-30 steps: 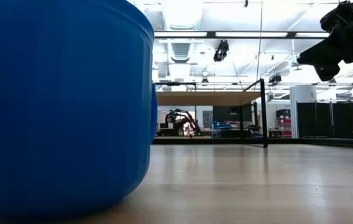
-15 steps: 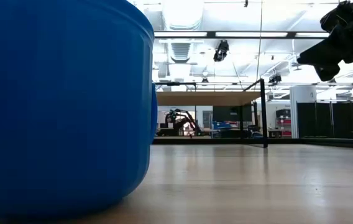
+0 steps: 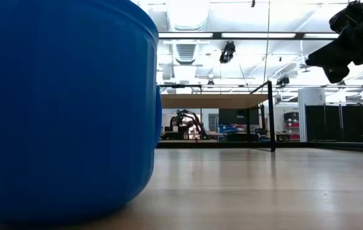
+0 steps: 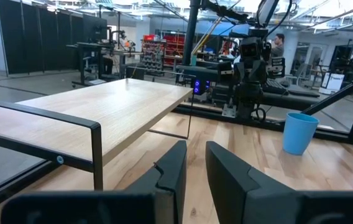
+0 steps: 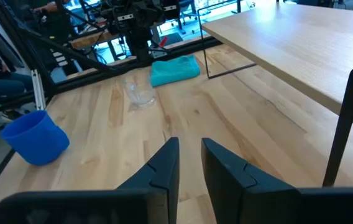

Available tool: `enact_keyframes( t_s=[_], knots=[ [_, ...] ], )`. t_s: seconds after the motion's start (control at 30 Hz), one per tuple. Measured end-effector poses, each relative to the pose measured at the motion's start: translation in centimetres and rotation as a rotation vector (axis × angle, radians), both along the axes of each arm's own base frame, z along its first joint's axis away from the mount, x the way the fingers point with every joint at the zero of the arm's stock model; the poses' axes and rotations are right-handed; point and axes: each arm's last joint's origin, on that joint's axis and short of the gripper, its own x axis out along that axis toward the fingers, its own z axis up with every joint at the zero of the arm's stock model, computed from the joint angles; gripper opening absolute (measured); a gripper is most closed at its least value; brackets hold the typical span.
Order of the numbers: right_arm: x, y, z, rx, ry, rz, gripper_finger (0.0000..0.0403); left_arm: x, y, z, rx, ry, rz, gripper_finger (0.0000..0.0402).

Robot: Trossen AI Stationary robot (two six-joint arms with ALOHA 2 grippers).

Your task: Stack small to large cups/mugs on shelf

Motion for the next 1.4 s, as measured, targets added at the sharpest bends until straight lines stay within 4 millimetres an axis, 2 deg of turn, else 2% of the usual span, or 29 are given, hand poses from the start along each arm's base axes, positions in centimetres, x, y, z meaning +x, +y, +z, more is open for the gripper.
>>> enact_keyframes(
  t_s=[0.67, 0.77, 0.9, 1.13, 1.2, 1.33, 1.4],
  knots=[
    [0.3, -0.2, 0.0, -0.046, 0.012, -0.04, 0.0063, 0.0, 0.0, 0.0, 0.0, 0.0, 0.001, 0.0047],
    [0.4, -0.2, 0.4, 0.019, -0.032, -0.07, 0.0063, 0.0, 0.0, 0.0, 0.0, 0.001, 0.0, 0.0047],
    [0.5, -0.3, 1.0, 0.224, -0.126, -0.12, 0.0063, 0.0, 0.0, 0.0, 0.0, 0.001, 0.0, 0.0047],
    [0.5, -0.7, 1.8, 0.243, -0.233, -0.241, 0.0063, 0.0, 0.0, 0.1, 0.003, -0.008, 0.001, 0.0047],
    [0.4, -0.7, 2.2, 0.244, -0.273, -0.268, 0.0063, 0.0, 0.0, 0.5, -0.017, -0.055, -0.002, 0.0047],
    [0.4, -0.8, 2.7, 0.227, -0.327, -0.283, 0.0063, -0.1, -0.1, 1.4, -0.209, -0.21, -0.029, 0.0047],
    [0.4, -0.8, 2.9, 0.241, -0.355, -0.287, 0.0063, -0.2, -0.1, 1.9, -0.223, -0.264, -0.04, 0.0047]
  ],
)
